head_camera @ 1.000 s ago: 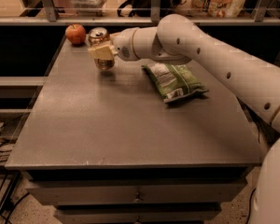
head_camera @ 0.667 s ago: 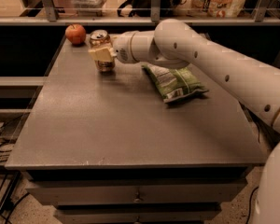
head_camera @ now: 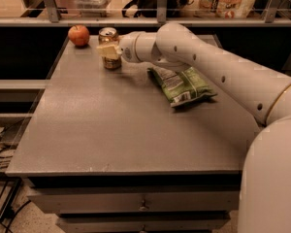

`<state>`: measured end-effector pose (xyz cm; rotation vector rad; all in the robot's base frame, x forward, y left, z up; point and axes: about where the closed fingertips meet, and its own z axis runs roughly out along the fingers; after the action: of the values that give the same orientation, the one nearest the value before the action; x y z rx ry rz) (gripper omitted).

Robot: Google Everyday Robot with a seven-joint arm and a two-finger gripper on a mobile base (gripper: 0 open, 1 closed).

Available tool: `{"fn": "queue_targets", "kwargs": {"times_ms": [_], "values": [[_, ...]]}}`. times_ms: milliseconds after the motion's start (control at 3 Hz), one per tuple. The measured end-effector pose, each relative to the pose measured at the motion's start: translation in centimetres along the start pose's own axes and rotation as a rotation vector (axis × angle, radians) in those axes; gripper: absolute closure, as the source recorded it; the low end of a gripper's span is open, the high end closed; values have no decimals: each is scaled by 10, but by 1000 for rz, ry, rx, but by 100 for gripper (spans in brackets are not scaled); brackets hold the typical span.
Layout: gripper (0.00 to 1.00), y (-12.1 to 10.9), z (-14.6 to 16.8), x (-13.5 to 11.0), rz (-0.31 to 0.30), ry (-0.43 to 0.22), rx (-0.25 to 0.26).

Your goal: Move orange can near apple

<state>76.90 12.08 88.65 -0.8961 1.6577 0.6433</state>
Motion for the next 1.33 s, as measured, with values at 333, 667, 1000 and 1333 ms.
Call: {"fn": "queue_targets", "kwargs": {"times_ms": [333, 667, 1000, 1333], "values": [[100, -29, 12, -4, 0, -6, 26], [100, -50, 19, -18, -25, -18, 44], [100, -62, 28, -36, -49, -40, 41], [100, -64, 38, -49, -56, -68, 15]]}}
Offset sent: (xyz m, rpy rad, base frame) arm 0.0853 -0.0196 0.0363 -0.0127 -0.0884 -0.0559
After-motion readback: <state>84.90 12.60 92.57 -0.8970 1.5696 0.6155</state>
